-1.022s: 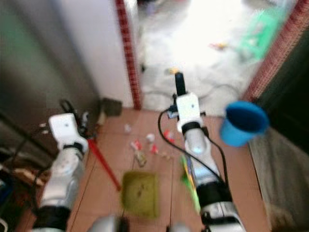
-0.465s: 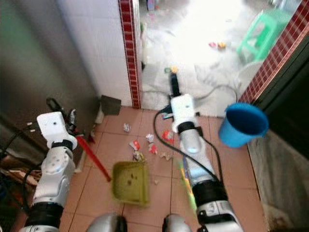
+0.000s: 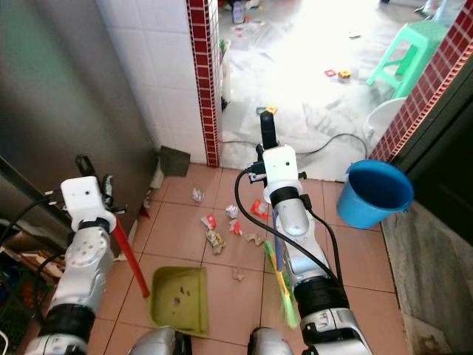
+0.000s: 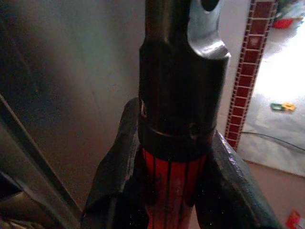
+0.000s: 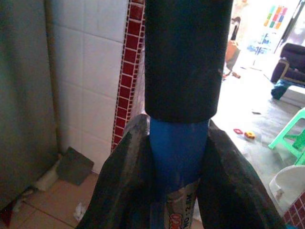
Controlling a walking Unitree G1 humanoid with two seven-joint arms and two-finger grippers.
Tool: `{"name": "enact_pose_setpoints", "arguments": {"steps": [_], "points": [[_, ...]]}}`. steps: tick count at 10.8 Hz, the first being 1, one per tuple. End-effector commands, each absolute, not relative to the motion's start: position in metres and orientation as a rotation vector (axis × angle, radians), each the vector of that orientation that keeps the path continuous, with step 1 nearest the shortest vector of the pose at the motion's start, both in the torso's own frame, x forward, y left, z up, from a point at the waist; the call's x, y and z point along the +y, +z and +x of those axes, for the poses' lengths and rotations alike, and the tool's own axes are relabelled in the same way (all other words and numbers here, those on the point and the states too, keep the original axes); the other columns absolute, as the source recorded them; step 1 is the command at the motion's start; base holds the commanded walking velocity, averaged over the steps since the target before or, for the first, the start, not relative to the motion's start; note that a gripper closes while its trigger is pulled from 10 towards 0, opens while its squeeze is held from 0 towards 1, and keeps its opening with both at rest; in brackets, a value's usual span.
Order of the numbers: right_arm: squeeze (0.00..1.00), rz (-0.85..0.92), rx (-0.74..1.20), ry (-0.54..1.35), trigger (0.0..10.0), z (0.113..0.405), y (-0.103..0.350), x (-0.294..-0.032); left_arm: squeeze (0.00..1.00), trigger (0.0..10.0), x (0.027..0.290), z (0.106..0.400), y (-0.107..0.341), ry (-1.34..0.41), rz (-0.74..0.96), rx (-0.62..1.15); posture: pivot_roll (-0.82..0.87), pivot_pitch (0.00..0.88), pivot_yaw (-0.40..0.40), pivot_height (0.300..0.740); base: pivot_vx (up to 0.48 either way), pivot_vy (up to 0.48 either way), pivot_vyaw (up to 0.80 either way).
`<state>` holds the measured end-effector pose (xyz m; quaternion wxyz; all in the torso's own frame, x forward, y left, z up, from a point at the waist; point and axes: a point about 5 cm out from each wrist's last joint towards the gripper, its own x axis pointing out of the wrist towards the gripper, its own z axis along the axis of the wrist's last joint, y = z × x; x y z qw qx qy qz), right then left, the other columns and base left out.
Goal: Sweep floor
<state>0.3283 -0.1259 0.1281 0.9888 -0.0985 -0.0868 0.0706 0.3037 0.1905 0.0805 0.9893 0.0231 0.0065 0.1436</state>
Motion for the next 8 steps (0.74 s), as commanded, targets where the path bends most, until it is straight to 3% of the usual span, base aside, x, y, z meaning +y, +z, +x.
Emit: {"name": "enact_pose_setpoints", "arguments": {"steps": [1, 5, 8], "points": [[0.0, -0.196, -0.215, 0.125, 10.0, 0.328, 0.137, -0.128, 0.0, 10.0, 0.194, 0.311, 0.099, 0.307, 0.072, -0.081, -0.04, 0.152, 0.039, 0.74, 0.0, 0.0, 0.0], [0.0, -0.152, -0.183, 0.121, 10.0, 0.319, 0.134, -0.132, 0.0, 10.0, 0.183, 0.32, 0.103, 0.329, 0.095, -0.16, -0.08, 0.211, 0.035, 0.74, 0.0, 0.0, 0.0], [0.0, -0.033, -0.169, 0.086, 10.0, 0.319, 0.145, -0.139, 0.0, 10.0, 0.153, 0.323, 0.079, 0.303, 0.023, -0.05, -0.12, 0.262, 0.035, 0.74, 0.0, 0.0, 0.0]]}}
